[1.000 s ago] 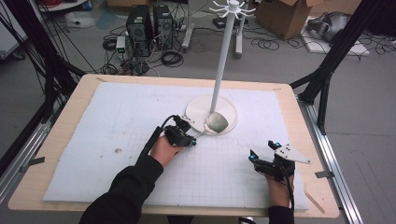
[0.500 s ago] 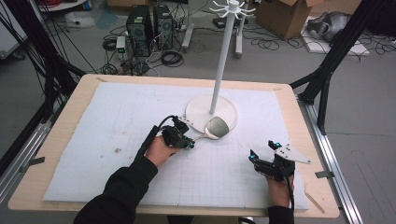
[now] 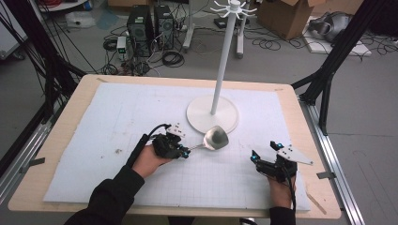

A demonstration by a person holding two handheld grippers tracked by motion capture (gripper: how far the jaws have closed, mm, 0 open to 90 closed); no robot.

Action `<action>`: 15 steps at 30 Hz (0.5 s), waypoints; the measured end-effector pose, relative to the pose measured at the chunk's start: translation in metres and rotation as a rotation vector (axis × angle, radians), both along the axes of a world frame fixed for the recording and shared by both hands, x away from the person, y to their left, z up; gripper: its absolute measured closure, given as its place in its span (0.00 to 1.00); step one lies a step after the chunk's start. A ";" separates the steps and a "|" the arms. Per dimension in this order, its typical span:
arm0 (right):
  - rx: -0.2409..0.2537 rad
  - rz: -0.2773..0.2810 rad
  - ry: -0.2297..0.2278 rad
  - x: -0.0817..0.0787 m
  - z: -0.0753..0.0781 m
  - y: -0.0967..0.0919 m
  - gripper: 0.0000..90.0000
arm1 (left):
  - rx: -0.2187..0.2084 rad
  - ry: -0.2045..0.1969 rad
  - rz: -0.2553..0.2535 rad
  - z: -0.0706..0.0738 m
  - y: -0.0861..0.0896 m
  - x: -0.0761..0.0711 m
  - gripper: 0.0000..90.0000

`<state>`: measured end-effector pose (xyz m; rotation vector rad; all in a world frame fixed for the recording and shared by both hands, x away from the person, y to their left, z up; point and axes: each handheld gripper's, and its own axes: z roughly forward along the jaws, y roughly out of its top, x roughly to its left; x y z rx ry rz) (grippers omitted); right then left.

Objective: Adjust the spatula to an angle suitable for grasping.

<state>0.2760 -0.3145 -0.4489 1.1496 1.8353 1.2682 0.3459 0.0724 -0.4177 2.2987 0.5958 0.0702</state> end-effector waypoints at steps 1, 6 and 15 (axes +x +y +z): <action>-0.003 0.001 -0.003 0.000 0.000 0.000 0.18 | -0.002 0.002 -0.006 0.000 0.003 -0.001 0.93; -0.001 -0.001 -0.001 0.000 0.000 0.000 0.18 | -0.012 0.005 -0.039 -0.005 0.014 -0.008 0.93; -0.004 0.000 -0.002 0.000 0.000 0.000 0.18 | 0.006 0.009 -0.110 -0.014 0.023 -0.016 0.93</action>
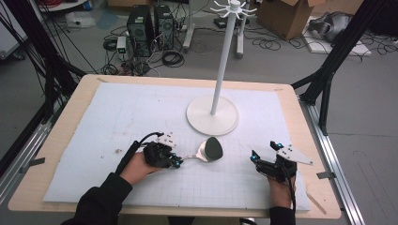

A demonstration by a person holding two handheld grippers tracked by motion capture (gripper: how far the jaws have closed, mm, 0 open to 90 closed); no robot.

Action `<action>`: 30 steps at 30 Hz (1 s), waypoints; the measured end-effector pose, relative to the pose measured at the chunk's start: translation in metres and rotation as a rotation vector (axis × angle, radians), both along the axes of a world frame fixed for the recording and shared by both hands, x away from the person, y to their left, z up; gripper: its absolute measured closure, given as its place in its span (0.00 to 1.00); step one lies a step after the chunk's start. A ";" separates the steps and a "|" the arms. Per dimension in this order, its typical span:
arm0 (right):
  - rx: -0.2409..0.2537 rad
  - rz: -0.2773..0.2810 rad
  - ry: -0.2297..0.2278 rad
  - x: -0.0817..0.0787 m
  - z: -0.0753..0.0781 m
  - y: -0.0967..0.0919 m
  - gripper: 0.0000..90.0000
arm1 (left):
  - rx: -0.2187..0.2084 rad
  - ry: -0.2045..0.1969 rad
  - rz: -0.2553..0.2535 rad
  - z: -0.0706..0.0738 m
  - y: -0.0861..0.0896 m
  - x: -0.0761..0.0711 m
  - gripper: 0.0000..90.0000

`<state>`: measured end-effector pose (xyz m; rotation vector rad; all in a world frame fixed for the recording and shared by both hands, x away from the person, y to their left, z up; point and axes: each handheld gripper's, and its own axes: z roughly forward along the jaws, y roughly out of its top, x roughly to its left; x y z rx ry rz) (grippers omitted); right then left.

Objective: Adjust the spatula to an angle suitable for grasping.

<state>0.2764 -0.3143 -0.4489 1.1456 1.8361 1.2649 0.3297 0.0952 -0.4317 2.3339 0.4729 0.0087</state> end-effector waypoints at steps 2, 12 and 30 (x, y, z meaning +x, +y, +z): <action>0.000 0.000 0.003 0.000 0.000 0.000 0.18 | 0.005 0.003 -0.018 -0.001 0.000 0.000 0.93; 0.001 0.002 0.003 0.000 0.000 0.000 0.18 | -0.005 0.000 -0.013 -0.004 -0.001 -0.002 0.92; -0.003 0.001 0.014 0.001 0.000 0.001 0.18 | -0.506 -0.228 0.466 0.016 0.120 -0.018 0.20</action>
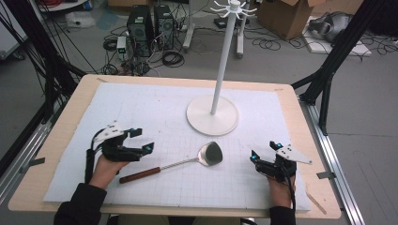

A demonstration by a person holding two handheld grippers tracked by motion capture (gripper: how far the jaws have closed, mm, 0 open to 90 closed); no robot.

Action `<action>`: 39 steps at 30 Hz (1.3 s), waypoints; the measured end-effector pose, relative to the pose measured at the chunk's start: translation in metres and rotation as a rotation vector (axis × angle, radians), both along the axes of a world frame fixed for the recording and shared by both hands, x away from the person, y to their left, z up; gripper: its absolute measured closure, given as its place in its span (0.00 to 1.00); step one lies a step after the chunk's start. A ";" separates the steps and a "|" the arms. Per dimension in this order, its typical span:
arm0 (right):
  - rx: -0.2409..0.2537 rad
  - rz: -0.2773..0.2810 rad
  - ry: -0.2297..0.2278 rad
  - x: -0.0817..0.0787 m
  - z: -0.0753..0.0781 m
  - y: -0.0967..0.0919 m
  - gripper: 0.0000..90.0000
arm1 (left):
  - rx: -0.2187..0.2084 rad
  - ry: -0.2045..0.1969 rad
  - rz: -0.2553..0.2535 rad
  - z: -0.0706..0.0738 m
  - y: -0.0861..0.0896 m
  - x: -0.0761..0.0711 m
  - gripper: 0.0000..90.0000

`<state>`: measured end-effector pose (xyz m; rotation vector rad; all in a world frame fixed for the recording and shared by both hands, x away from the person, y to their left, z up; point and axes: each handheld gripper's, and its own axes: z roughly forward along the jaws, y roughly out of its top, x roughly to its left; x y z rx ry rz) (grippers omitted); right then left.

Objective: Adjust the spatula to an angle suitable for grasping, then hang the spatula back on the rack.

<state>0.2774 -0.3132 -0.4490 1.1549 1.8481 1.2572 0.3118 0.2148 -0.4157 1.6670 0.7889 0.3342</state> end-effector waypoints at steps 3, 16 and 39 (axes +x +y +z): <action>0.011 -0.002 0.004 0.001 0.000 -0.001 0.18 | -0.051 -0.008 0.042 -0.006 0.020 -0.005 0.22; 0.008 0.140 -0.011 -0.012 0.020 0.004 0.16 | -0.017 -0.061 0.121 -0.014 0.044 -0.018 0.20; 0.007 0.391 0.016 0.001 0.037 0.048 0.16 | 0.037 -0.081 0.178 -0.013 0.065 -0.030 0.20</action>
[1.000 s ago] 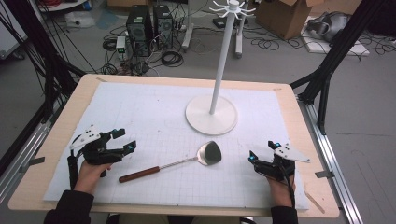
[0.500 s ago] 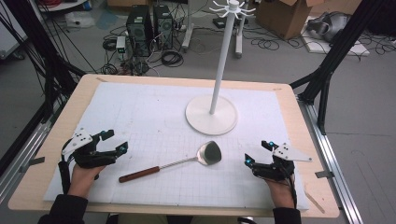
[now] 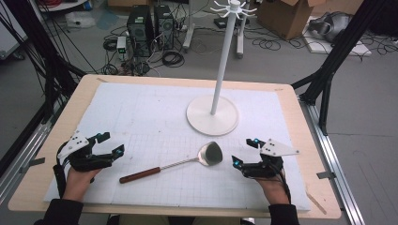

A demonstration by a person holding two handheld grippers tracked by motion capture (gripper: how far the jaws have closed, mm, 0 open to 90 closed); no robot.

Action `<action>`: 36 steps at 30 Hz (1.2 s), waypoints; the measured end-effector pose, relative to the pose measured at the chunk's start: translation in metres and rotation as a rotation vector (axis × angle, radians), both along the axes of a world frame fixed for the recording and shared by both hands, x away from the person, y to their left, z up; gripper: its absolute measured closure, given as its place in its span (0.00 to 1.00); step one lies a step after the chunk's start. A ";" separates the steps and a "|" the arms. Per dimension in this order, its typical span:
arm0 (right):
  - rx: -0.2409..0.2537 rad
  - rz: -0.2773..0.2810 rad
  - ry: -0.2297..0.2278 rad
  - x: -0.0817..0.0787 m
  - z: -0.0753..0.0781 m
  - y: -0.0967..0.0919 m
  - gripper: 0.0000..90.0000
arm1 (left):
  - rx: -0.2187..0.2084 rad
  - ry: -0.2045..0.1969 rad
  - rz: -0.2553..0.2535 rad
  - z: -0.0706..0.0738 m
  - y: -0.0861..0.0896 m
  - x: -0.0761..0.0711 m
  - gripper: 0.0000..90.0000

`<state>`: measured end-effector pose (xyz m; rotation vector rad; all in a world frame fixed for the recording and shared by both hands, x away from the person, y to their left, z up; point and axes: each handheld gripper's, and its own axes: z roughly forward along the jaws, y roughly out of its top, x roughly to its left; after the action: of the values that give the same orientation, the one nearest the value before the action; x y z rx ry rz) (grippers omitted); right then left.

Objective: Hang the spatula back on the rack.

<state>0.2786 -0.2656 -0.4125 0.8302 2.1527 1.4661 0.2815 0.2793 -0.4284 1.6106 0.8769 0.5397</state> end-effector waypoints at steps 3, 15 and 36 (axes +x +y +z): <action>-0.031 0.083 0.031 0.009 0.005 0.022 0.16 | 0.001 -0.002 0.003 -0.002 0.001 -0.002 0.20; -0.187 0.394 0.071 0.039 0.014 0.094 0.28 | -0.011 0.010 0.001 -0.009 0.002 -0.007 0.20; -0.493 0.771 0.157 0.075 -0.014 0.176 0.66 | -0.034 0.038 -0.010 -0.017 0.008 -0.008 0.21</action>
<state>0.3540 -0.0891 -0.4263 -0.0920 2.9575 1.0658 0.2734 0.2874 -0.4455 1.5982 0.9019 0.4860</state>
